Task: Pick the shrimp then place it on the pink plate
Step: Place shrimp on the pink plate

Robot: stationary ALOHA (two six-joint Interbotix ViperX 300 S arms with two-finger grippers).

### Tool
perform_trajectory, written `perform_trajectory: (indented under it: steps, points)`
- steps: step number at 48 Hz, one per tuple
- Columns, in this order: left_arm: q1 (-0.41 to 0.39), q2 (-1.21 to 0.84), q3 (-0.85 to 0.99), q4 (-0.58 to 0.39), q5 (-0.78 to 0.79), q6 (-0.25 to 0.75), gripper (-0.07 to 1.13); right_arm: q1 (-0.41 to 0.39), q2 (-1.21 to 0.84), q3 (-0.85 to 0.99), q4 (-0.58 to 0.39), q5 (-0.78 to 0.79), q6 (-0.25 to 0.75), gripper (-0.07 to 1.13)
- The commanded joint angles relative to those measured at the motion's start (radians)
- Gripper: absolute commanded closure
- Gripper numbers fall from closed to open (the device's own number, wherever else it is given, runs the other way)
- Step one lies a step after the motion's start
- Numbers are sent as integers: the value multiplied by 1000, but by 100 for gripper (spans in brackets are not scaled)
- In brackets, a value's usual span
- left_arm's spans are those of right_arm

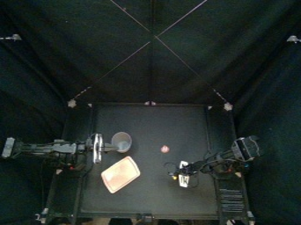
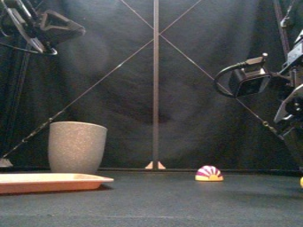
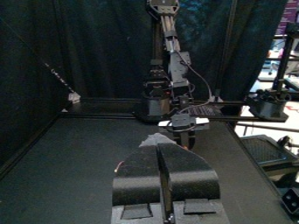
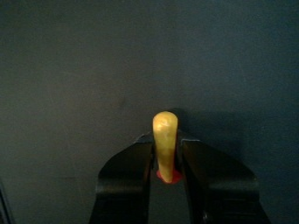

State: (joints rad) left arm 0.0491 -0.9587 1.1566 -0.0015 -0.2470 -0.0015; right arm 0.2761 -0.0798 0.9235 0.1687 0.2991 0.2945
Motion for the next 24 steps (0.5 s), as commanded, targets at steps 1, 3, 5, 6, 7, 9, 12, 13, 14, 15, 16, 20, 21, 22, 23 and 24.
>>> perform_trajectory:
  steps: [1,3,5,6,7,9,12,13,14,15,16,20,21,22,23,24]
  points:
    - [2,5,-12,-2,-9,-2,87,-2,-17,-34,-6,-5,-2,52]
    - [2,5,-12,-2,-9,-2,87,-5,-20,-57,-11,-6,-3,52]
    - [2,5,-14,-2,-9,-2,87,-5,-23,-83,-20,-8,-5,52]
    - [2,5,-12,-2,-9,-2,87,-5,-23,-97,-25,-11,-5,52]
    - [3,5,-14,-2,-9,-2,87,-6,-23,-112,-34,-12,-5,52]
    - [2,5,-12,-2,-9,0,87,-14,-21,-143,-55,-18,-8,52]
    - [3,5,-14,-2,-9,0,87,-38,-18,-196,-101,-34,-8,52]
    - [3,5,-14,-2,-9,0,87,-46,-17,-213,-120,-40,-8,52]
    - [5,5,-12,-2,-9,2,87,-54,-15,-230,-135,-48,-8,52]
    - [6,5,-12,-2,-9,2,87,-66,-11,-255,-163,-64,-6,52]
    - [8,5,-12,-2,-9,2,87,-72,-6,-272,-179,-78,-5,52]
    - [12,5,-12,0,-9,2,87,-97,25,-334,-244,-143,-8,52]
    - [12,5,-12,0,-9,2,87,-103,35,-350,-259,-161,-8,52]
    - [14,5,-12,0,-9,2,87,-109,46,-365,-275,-178,-8,52]
    - [15,5,-12,0,-9,2,87,-115,57,-380,-288,-195,-8,52]
    - [17,5,-12,0,-9,3,87,-123,71,-397,-301,-210,-6,52]
